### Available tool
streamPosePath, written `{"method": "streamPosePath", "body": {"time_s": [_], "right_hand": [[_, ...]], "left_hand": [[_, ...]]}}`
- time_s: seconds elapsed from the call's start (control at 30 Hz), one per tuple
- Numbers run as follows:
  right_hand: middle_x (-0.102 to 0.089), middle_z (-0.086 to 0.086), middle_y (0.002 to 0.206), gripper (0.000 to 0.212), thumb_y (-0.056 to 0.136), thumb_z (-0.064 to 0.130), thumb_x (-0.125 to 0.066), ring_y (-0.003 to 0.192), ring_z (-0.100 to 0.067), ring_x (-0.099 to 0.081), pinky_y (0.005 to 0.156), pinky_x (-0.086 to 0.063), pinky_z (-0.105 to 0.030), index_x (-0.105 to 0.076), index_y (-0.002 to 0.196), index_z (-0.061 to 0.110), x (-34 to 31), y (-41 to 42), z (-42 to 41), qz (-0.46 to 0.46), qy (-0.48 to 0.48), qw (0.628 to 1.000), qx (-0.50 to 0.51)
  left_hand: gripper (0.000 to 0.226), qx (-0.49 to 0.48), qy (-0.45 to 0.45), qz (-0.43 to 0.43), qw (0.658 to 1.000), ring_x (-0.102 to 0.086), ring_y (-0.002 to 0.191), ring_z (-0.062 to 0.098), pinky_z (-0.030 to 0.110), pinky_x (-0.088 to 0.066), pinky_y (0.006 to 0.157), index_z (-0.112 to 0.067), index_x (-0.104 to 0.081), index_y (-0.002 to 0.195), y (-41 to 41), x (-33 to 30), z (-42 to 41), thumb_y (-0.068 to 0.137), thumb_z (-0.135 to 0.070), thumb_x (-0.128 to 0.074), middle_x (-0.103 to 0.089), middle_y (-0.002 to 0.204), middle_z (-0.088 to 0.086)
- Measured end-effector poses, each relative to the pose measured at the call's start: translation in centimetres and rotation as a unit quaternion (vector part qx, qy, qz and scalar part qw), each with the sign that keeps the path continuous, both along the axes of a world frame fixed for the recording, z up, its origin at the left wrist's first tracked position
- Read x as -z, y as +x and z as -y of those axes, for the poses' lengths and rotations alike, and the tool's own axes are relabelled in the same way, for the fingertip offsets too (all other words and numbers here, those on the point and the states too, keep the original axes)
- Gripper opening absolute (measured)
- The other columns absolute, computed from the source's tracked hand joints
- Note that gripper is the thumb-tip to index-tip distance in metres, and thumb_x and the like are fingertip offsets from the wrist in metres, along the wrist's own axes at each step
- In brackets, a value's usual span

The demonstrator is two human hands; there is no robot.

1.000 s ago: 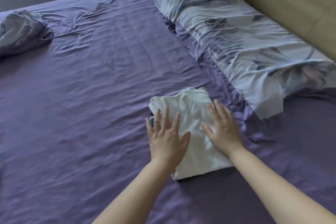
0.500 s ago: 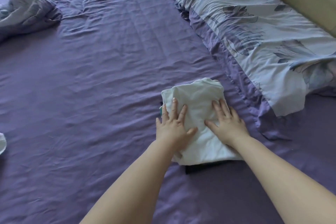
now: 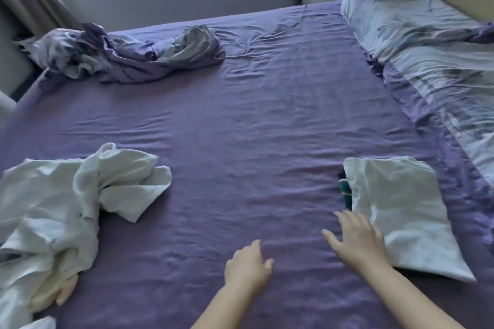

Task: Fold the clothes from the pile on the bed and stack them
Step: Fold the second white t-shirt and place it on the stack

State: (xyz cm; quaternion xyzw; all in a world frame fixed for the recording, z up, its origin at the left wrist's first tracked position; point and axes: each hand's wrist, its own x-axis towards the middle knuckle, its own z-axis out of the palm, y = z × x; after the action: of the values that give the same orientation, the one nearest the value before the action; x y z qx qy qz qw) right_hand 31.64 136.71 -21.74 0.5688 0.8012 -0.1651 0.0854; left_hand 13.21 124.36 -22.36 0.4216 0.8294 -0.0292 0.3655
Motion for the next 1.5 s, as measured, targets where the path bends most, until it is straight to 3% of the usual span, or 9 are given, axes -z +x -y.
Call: {"method": "streamPosePath", "body": {"time_s": [0.6,0.73,0.87,0.93,1.0,1.1,1.2,1.37,1.5], "right_hand": [[-0.042,0.008,0.143,0.062,0.089,0.058,-0.039,0.132,-0.014,-0.037,0.107,-0.028,-0.031,-0.031,0.142,0.026,-2.1,-34.2,18.8,-0.04,-0.037,0.958,-0.283],[-0.044,0.006,0.142,0.06,0.089,0.057,-0.04,0.131,-0.017,-0.038,0.105,-0.03,-0.034,-0.033,0.14,0.026,-1.1,-40.4,23.5,-0.049,-0.066,0.941,-0.328],[-0.048,0.005,0.136,0.055,0.089,0.055,-0.043,0.126,-0.02,-0.042,0.099,-0.035,-0.034,-0.037,0.136,0.025,0.1,-45.2,28.8,-0.073,-0.103,0.918,-0.376],[-0.049,0.004,0.134,0.052,0.089,0.051,-0.044,0.124,-0.021,-0.043,0.097,-0.035,-0.035,-0.039,0.134,0.024,0.6,-46.8,31.2,-0.08,-0.128,0.91,-0.386],[-0.051,0.004,0.13,0.044,0.089,0.047,-0.046,0.12,-0.021,-0.044,0.094,-0.038,-0.035,-0.043,0.127,0.025,1.0,-47.6,33.1,-0.092,-0.154,0.907,-0.381],[-0.052,0.005,0.128,0.041,0.088,0.04,-0.05,0.116,-0.021,-0.046,0.089,-0.042,-0.036,-0.041,0.126,0.026,1.3,-47.7,34.7,-0.121,-0.183,0.905,-0.364],[-0.051,0.002,0.126,0.053,0.089,0.026,-0.05,0.11,-0.022,-0.051,0.084,-0.044,-0.035,-0.032,0.139,0.022,0.4,-47.6,34.5,-0.169,-0.196,0.907,-0.331],[-0.061,0.014,0.099,0.049,0.091,0.033,-0.056,0.086,0.002,-0.057,0.068,-0.038,-0.005,-0.04,0.136,0.024,-4.1,-47.7,32.5,-0.238,-0.306,0.894,-0.225],[-0.064,0.016,0.109,0.049,0.085,0.05,-0.058,0.096,0.011,-0.056,0.079,-0.041,-0.01,-0.05,0.129,0.029,-9.9,-45.9,31.0,-0.293,-0.38,0.854,-0.199]], "left_hand": [[0.049,-0.24,0.011,-0.029,0.97,-0.045,0.128,0.022,0.035,-0.039,0.102,-0.024,-0.04,0.139,-27.1,-3.6,21.1,0.093,-0.039,-0.046,-0.05,0.138,0.002],[0.036,-0.247,0.02,-0.127,0.96,-0.041,0.127,0.021,0.032,-0.037,0.101,-0.024,-0.054,0.125,-31.7,-3.5,25.6,0.091,-0.033,-0.047,-0.052,0.132,-0.001],[0.051,-0.281,0.021,-0.202,0.938,-0.021,0.139,0.022,0.036,-0.031,0.108,-0.027,-0.033,0.139,-35.2,-2.7,30.0,0.091,-0.028,-0.049,-0.026,0.149,0.0],[0.072,-0.351,-0.007,-0.157,0.923,-0.036,0.132,0.024,0.036,-0.039,0.1,-0.025,-0.015,0.146,-36.5,-2.3,31.6,0.089,-0.038,-0.056,-0.031,0.146,0.004],[0.067,-0.416,-0.032,-0.088,0.904,-0.052,0.117,0.026,0.035,-0.043,0.086,-0.02,-0.024,0.141,-37.3,-2.0,32.9,0.087,-0.043,-0.058,-0.049,0.132,0.006],[0.012,-0.424,0.014,-0.034,0.905,-0.059,0.093,0.027,0.031,-0.043,0.071,-0.019,-0.047,0.091,-37.3,-1.9,33.8,0.089,-0.03,-0.051,-0.062,0.098,0.004],[0.025,-0.425,0.132,-0.018,0.895,-0.05,0.071,0.027,0.03,-0.033,0.058,-0.02,-0.035,0.064,-37.0,-2.6,33.8,0.083,-0.018,-0.051,-0.044,0.063,-0.003],[0.021,-0.487,0.225,0.07,0.841,-0.045,0.06,0.014,0.019,-0.034,0.05,-0.019,-0.049,0.06,-36.7,-7.5,32.3,0.077,-0.012,-0.059,-0.046,0.055,-0.008],[0.006,-0.554,0.325,0.236,0.729,-0.062,0.071,0.018,0.035,-0.052,0.069,-0.011,-0.069,0.085,-34.6,-12.9,30.6,0.082,-0.009,-0.065,-0.069,0.078,0.007]]}}
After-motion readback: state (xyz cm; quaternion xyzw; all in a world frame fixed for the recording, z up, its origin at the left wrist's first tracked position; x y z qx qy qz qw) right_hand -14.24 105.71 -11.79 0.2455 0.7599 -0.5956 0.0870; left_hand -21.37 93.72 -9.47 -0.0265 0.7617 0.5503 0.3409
